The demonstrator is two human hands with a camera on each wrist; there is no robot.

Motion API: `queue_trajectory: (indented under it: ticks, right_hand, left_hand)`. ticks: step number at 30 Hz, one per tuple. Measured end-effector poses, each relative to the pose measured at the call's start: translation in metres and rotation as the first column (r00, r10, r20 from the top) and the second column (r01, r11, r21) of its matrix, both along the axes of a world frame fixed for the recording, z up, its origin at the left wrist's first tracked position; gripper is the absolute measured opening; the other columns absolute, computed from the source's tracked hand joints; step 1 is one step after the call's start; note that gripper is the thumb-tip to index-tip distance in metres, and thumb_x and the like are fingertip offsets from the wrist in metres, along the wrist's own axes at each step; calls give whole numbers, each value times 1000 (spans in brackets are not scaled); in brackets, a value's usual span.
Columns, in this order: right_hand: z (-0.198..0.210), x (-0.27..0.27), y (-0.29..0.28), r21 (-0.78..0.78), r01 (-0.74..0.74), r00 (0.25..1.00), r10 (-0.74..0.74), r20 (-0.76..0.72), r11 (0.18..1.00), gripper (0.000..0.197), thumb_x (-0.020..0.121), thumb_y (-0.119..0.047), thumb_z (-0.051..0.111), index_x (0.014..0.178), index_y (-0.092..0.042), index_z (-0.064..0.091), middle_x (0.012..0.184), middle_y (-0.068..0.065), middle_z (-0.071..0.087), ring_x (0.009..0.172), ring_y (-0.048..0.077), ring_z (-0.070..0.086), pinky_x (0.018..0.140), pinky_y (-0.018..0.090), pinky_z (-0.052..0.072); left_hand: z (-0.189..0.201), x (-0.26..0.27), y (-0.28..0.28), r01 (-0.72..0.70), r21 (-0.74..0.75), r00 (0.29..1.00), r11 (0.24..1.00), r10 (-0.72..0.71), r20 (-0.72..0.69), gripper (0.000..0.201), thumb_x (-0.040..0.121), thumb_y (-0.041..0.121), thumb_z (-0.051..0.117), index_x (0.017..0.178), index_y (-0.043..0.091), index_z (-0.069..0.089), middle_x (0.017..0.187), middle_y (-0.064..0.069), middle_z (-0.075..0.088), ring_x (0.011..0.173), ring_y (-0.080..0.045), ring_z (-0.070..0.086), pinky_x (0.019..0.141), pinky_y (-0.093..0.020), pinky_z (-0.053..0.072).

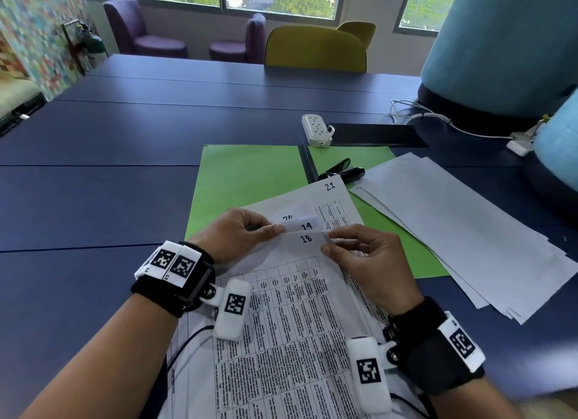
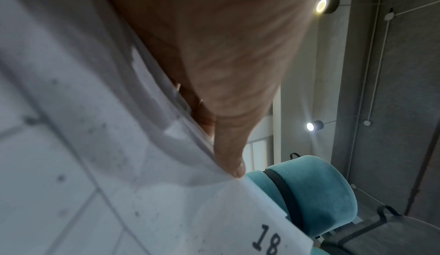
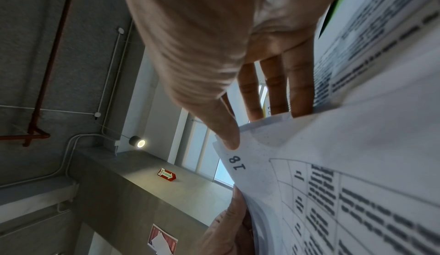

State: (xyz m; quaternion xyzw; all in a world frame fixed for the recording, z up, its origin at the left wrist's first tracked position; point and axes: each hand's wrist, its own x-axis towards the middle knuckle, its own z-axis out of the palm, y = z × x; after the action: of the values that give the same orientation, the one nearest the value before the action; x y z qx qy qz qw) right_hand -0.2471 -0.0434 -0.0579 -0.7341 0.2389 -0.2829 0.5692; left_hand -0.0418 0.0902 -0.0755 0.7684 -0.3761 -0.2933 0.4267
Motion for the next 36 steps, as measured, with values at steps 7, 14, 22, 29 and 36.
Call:
queue_trajectory:
  ticks: [7, 14, 22, 29, 36]
  right_hand:
    - [-1, 0, 0, -7, 15, 1000, -15, -4, 1000, 31, 73, -7, 84, 97, -26, 77, 97, -8, 76, 87, 4, 71, 62, 18, 56]
    - [-4, -2, -2, -46, 68, 997, -67, 32, 997, 23, 73, -8, 84, 89, -23, 77, 85, -2, 76, 85, 12, 73, 62, 25, 59]
    - [-2, -1, 0, -117, 29, 999, -25, 36, 993, 23, 72, -9, 85, 87, -24, 78, 85, -8, 77, 82, 7, 71, 73, 16, 55]
    - [-1, -2, 0, -121, 34, 999, -30, 38, 992, 25, 72, -10, 85, 89, -26, 77, 89, -6, 76, 84, 4, 69, 59, 10, 48]
    - [-4, -2, -2, -130, 6, 999, -12, -45, 992, 25, 72, -18, 86, 92, -29, 77, 97, -16, 74, 95, 2, 68, 73, 17, 50]
  left_hand:
    - [-2, 1, -1, -15, 11, 1000, 1000, 15, 12, 39, 84, 56, 66, 78, 18, 76, 50, 14, 45, 46, -7, 34, 46, -21, 28]
    - [-1, 1, 0, -1, 6, 1000, 1000, 1, 4, 48, 73, 66, 62, 78, 21, 77, 52, 13, 45, 51, -11, 36, 54, -25, 30]
    - [-4, 4, -2, 12, 4, 1000, 1000, -12, -6, 56, 67, 72, 62, 83, 21, 78, 66, 1, 55, 61, -16, 43, 62, -31, 35]
    - [-3, 4, -1, 9, 27, 1000, 1000, -9, 1, 55, 68, 71, 61, 81, 20, 77, 63, 3, 51, 60, -16, 41, 61, -31, 33]
    - [-2, 4, -1, 11, 24, 1000, 1000, -11, 0, 56, 69, 70, 62, 83, 18, 78, 62, 3, 48, 59, -16, 39, 60, -29, 31]
